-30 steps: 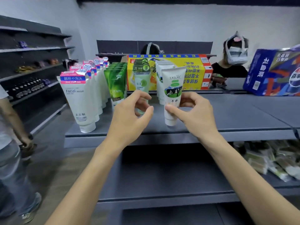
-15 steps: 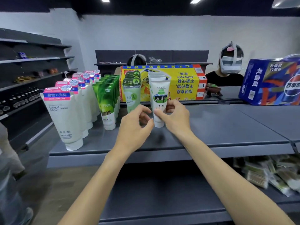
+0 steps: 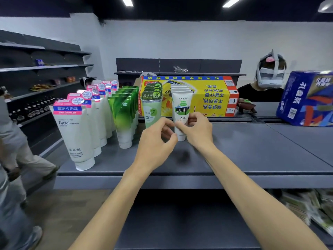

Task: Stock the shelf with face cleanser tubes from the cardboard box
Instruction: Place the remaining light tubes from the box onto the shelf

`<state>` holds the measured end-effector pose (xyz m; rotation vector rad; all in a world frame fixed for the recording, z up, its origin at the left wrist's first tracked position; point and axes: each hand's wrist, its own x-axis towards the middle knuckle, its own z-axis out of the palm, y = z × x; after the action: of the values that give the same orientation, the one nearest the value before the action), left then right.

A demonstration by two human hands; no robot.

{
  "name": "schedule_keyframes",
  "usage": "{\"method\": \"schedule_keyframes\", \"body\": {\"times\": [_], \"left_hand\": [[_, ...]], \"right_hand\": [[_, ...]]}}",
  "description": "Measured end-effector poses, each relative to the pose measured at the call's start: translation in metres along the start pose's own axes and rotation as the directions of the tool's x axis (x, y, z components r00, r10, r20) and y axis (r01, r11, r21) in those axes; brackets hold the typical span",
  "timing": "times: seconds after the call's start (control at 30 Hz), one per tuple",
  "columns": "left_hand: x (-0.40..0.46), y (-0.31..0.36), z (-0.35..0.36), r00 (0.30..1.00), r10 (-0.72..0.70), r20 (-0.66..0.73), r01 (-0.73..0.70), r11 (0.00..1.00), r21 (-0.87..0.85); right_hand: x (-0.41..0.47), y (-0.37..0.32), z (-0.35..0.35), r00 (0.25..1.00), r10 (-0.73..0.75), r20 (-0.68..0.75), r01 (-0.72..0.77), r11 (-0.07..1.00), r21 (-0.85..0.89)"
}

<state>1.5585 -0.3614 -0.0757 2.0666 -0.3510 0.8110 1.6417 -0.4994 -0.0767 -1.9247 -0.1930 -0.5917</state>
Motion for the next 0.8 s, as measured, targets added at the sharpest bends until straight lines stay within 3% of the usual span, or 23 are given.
{"method": "schedule_keyframes", "body": {"times": [0.8], "left_hand": [[-0.004,0.002,-0.008,1.0,0.026,-0.004,-0.026,0.999,0.046]], "right_hand": [[-0.03,-0.017,-0.014,0.999,0.004,0.052,0.002,0.994,-0.113]]}}
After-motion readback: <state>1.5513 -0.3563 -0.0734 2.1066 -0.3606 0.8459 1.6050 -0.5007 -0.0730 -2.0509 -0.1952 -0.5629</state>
